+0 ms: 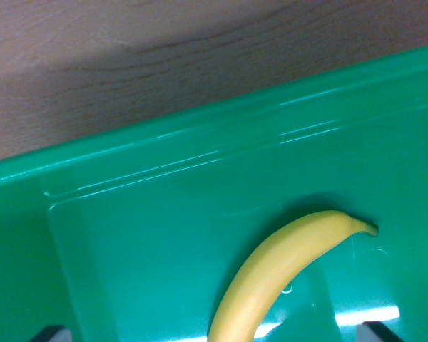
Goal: Pick fruit
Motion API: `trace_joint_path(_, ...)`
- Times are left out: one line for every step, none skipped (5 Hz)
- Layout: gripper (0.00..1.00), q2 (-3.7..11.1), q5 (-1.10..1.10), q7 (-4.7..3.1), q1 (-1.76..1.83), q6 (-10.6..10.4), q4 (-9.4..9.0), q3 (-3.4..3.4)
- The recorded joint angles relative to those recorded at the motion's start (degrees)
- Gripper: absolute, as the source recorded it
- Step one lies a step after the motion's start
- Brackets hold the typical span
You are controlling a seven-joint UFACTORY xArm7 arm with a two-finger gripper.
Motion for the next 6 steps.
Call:
trace_joint_path(0.0,1.04,-0.26,2.01,-0.25,-2.7,-2.02,0.18)
trace_joint_path(0.0,1.04,-0.26,2.01,-0.25,-2.7,-2.02,0.18)
trace_joint_path(0.0,2.05,-0.51,3.95,-0.48,-5.4,-3.97,0.36)
trace_joint_path(0.0,2.05,-0.51,3.95,-0.48,-5.4,-3.97,0.36)
trace_joint_path(0.0,3.09,-0.76,5.96,-0.73,-8.1,-5.99,0.55)
trace_joint_path(0.0,3.09,-0.76,5.96,-0.73,-8.1,-5.99,0.55)
